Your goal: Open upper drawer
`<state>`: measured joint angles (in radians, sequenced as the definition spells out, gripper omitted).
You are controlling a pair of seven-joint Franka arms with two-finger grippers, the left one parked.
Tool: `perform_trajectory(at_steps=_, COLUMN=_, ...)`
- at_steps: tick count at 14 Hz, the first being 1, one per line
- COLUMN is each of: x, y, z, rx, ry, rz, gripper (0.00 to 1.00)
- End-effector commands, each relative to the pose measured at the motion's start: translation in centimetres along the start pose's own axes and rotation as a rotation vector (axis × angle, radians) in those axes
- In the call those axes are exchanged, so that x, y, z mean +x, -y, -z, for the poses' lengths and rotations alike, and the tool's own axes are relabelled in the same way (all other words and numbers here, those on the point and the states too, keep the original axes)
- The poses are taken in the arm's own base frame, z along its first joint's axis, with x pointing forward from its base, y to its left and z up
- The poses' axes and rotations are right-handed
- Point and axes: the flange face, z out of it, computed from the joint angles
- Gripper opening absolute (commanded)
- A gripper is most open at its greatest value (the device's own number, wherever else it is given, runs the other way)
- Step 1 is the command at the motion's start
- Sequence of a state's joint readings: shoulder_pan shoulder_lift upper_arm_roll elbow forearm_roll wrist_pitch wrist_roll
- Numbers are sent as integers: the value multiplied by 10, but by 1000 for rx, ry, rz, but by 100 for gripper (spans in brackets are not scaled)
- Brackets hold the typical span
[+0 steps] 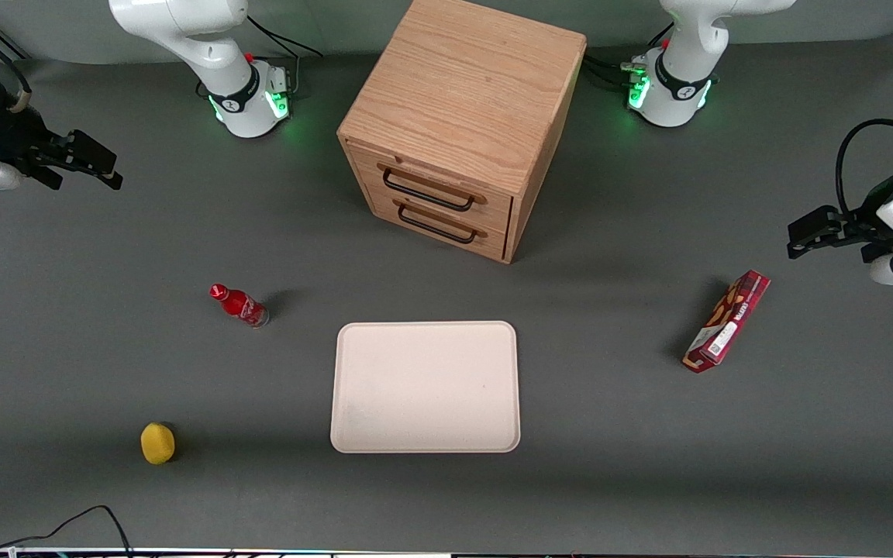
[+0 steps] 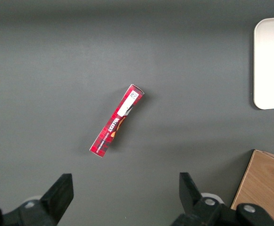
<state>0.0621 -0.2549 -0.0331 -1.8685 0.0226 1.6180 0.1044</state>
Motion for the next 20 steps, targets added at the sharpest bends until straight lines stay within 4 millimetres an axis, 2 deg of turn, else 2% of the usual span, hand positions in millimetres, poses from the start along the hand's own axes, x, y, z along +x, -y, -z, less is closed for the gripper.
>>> perform_trajectory(at_steps=1, x=2, y=-3, z=6, rx=-5, ry=2, rz=-2, gripper=100)
perform_trajectory(at_steps=6, x=4, y=0, z=15, rx=-4, ry=-11, rz=22, gripper=100)
perform_trajectory(at_steps=7, x=0, y=2, z=16, rx=0, ry=21, rz=91, gripper=100)
perform_trajectory(at_steps=8, x=-7, y=9, z=24, rx=0, ry=51, rz=230, gripper=100)
perform_trajectory(at_steps=9, x=-6, y=15, z=27, rx=3, ry=65, rz=322, gripper=100)
perform_trajectory(at_steps=11, x=-7, y=30, z=30, rx=41, ry=91, rz=358, gripper=100)
perform_trajectory(at_steps=12, x=-7, y=49, z=28, rx=105, ry=99, rz=413, gripper=100)
perform_trajectory(at_steps=13, x=-10, y=80, z=26, rx=147, ry=105, rz=540, gripper=100)
perform_trajectory(at_steps=15, x=-19, y=130, z=15, rx=154, ry=121, rz=792, gripper=100)
perform_trajectory(at_steps=17, x=-27, y=184, z=-8, rx=228, ry=163, rz=899, gripper=100)
perform_trajectory(at_steps=20, x=-28, y=252, z=-44, rx=327, ry=168, rz=982, gripper=100)
